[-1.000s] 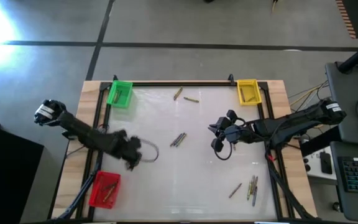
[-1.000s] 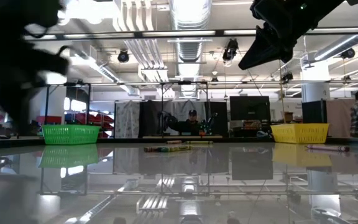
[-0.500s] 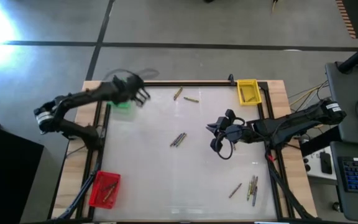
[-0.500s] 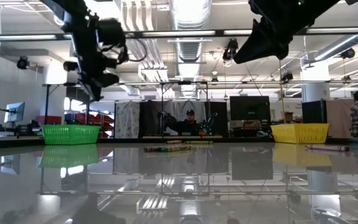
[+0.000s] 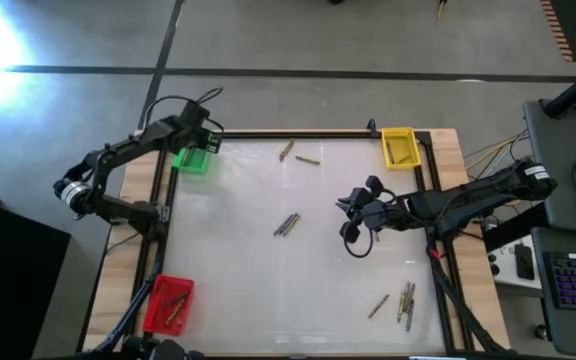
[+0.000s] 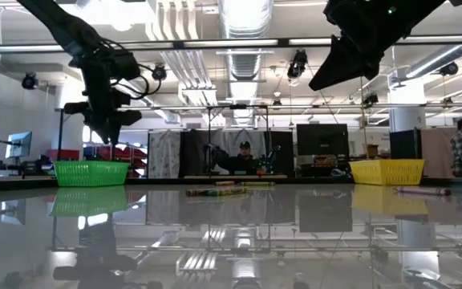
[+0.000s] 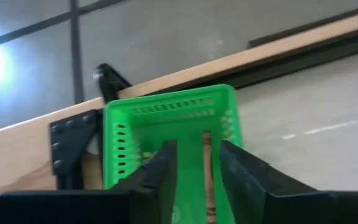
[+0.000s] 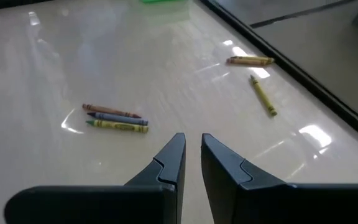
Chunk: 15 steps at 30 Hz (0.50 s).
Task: Sort crayons
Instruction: Put the green crayon into the yellow basket
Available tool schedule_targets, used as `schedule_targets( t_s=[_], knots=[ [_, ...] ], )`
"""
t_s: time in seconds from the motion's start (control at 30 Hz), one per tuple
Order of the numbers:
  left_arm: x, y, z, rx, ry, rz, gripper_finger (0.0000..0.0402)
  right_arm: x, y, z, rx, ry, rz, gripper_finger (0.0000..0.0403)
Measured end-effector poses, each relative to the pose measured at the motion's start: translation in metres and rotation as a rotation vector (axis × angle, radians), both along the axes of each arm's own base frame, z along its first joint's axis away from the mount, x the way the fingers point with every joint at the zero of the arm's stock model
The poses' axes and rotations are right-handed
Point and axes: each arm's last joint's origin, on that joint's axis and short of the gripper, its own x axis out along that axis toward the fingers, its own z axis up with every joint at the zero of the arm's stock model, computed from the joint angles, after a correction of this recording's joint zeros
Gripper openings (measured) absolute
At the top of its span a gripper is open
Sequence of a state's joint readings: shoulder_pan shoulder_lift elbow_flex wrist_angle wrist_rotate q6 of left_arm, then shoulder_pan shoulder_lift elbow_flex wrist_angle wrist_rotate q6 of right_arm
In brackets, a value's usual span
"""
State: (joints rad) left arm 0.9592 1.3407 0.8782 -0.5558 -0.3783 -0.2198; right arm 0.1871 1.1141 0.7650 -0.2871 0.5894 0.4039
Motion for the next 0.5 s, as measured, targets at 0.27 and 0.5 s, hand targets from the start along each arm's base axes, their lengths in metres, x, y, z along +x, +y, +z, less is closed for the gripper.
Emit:
schedule_targets(
  t_s=[0.27,0.5],
  knots=[
    [0.014,-0.009,0.002,-0.013,-0.085,-0.165,0.0164,0.002,0.000,-0.001,0.003,-0.008,-0.020,0.0043],
    [0.056,-0.051,0.008,0.151,-0.318,-0.474,0.0168,0.017,-0.001,-0.021,0.004,0.004,-0.110,0.0043]
  ],
)
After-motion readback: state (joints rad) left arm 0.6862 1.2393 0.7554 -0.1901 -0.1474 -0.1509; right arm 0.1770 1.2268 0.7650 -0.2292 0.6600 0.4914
